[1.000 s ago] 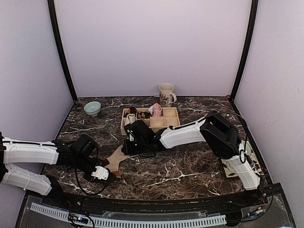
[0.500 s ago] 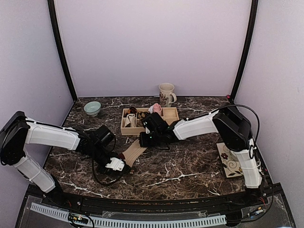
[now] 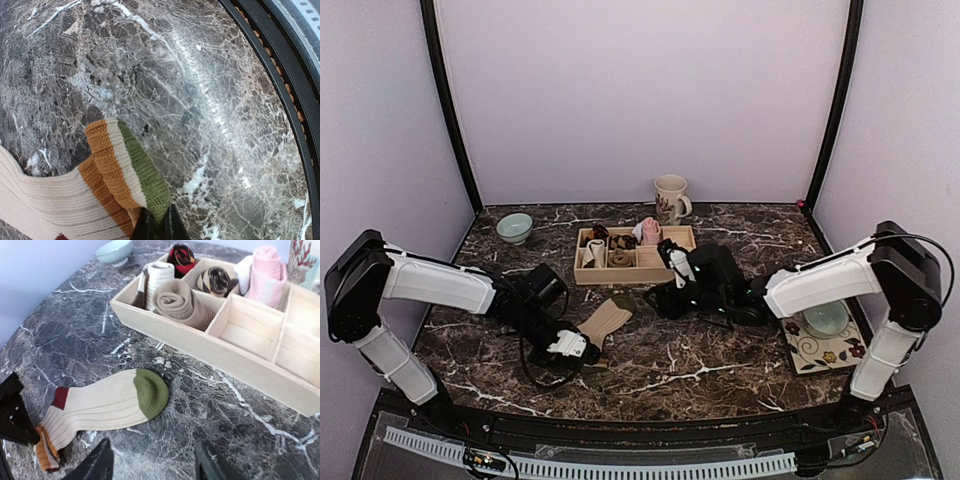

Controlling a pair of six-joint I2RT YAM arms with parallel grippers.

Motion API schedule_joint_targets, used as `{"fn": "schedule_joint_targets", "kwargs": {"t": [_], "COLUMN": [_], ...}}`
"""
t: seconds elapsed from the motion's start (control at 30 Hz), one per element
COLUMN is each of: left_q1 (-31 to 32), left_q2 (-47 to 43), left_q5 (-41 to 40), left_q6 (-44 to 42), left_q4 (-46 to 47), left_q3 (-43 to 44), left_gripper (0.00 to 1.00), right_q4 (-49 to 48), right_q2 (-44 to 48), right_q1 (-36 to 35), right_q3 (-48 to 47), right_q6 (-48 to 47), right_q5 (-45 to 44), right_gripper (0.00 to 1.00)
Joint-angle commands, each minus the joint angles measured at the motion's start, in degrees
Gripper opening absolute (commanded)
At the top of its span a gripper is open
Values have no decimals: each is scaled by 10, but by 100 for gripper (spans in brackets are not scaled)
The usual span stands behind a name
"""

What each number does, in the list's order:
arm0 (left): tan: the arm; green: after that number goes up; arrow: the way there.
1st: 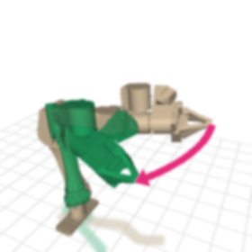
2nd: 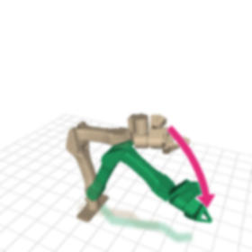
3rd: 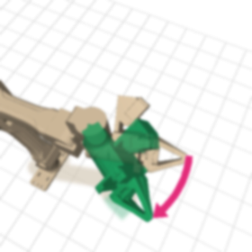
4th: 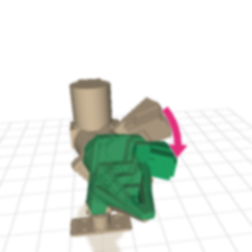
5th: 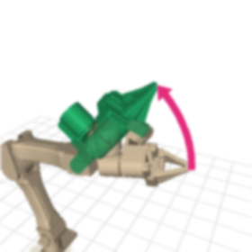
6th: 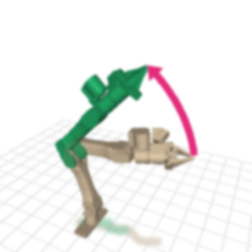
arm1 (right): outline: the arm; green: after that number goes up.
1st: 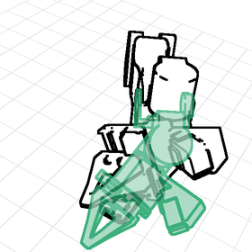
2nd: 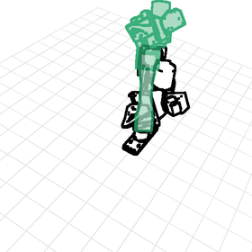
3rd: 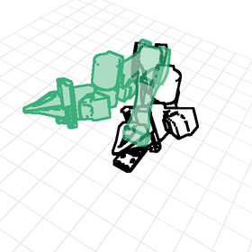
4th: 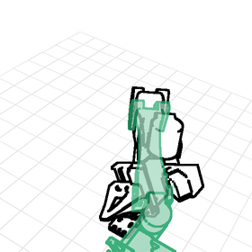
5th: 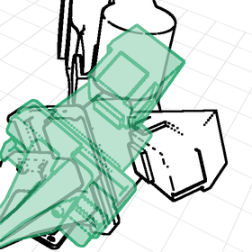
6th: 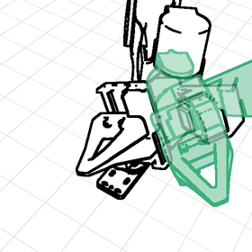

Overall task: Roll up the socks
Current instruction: Roll the sock at the center of the board.

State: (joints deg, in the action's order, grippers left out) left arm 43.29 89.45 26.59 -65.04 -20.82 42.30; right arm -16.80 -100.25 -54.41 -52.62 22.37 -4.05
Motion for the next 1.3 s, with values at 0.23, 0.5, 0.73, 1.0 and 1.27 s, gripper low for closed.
{"fn": "schedule_joint_targets", "kwargs": {"t": [0.23, 0.5, 0.73, 1.0, 1.27], "left_q1": [0, -10, -14, -15, -17], "left_q2": [76, 83, 87, 91, 87], "left_q5": [44, 64, 59, 48, 47], "left_q6": [38, 45, 29, 26, 26], "left_q4": [-131, -150, -169, -176, -178], "left_q3": [41, 42, 44, 49, 58], "left_gripper": [0, 0, 0, 0, 0], "right_q4": [-89, -119, -155, -193, -209], "right_q2": [119, -33, -101, -143, -179], "right_q1": [-154, -265, -270, -251, -240], "right_q3": [135, 56, 21, -7, -24], "right_q6": [-261, -412, -508, -542, -535], "right_q5": [43, -37, -54, -52, -47], "right_gripper": [64, 62, 61, 57, 43]}}
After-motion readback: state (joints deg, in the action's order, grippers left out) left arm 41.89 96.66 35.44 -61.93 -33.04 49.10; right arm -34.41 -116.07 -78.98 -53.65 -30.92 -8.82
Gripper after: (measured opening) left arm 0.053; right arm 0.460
